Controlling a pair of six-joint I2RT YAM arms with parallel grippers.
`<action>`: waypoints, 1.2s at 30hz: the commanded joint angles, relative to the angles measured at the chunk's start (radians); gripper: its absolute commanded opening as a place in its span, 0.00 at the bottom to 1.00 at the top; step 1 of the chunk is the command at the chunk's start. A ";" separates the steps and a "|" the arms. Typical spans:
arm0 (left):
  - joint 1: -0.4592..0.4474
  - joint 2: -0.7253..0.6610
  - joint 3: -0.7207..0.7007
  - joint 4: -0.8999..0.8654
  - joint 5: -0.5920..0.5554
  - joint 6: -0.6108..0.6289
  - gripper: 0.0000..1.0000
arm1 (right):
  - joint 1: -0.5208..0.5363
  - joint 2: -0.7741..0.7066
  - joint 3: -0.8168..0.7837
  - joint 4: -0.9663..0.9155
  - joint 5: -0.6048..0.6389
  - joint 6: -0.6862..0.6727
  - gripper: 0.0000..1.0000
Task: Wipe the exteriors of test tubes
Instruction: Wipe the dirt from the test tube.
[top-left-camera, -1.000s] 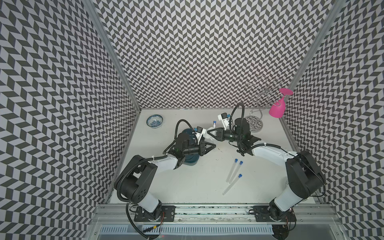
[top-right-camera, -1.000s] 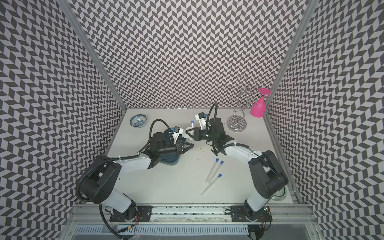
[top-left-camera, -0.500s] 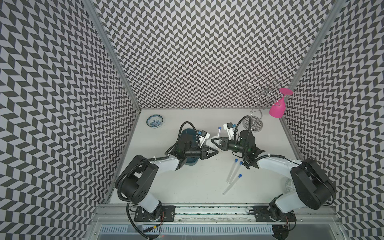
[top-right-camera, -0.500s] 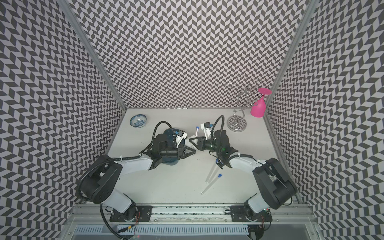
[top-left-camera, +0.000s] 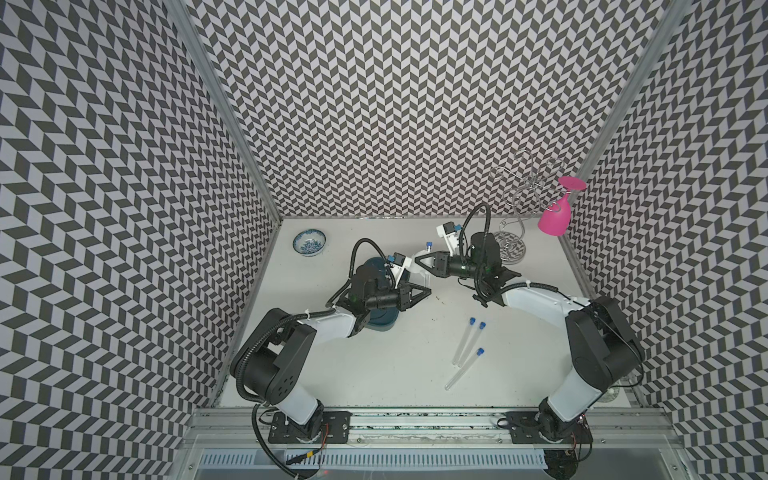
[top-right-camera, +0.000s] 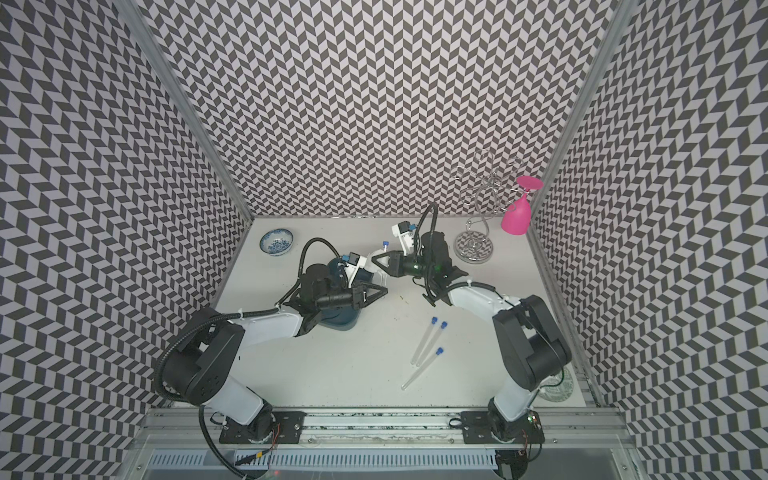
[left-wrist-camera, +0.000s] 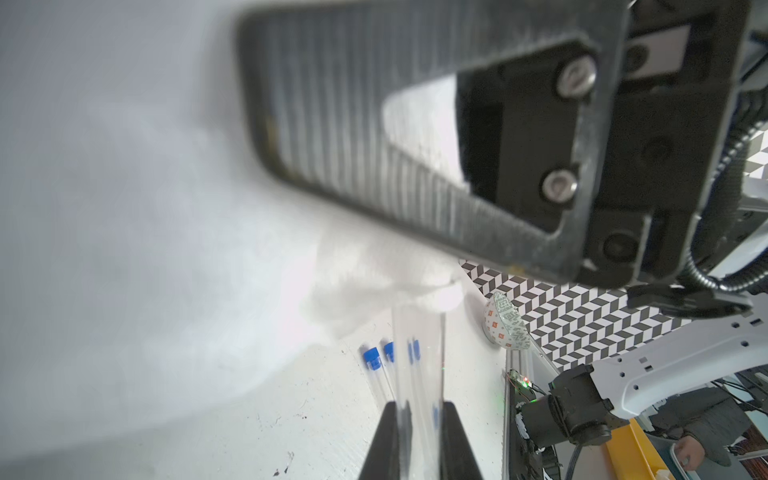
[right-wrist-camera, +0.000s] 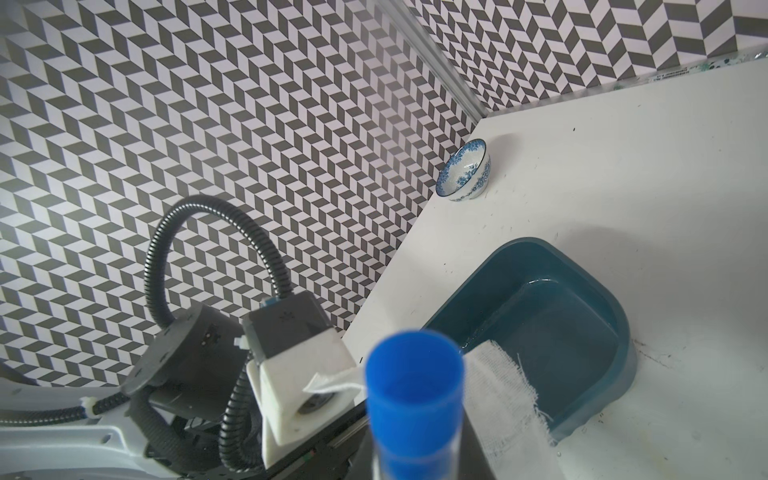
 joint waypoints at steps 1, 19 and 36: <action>-0.015 -0.023 -0.004 -0.002 0.050 0.013 0.11 | -0.022 0.001 0.012 0.057 0.036 -0.028 0.18; -0.014 0.010 0.020 0.019 0.058 -0.001 0.11 | 0.095 -0.109 -0.326 0.228 0.119 0.104 0.18; -0.017 -0.042 -0.014 0.013 0.057 0.004 0.11 | -0.027 0.047 0.080 0.064 0.002 -0.005 0.18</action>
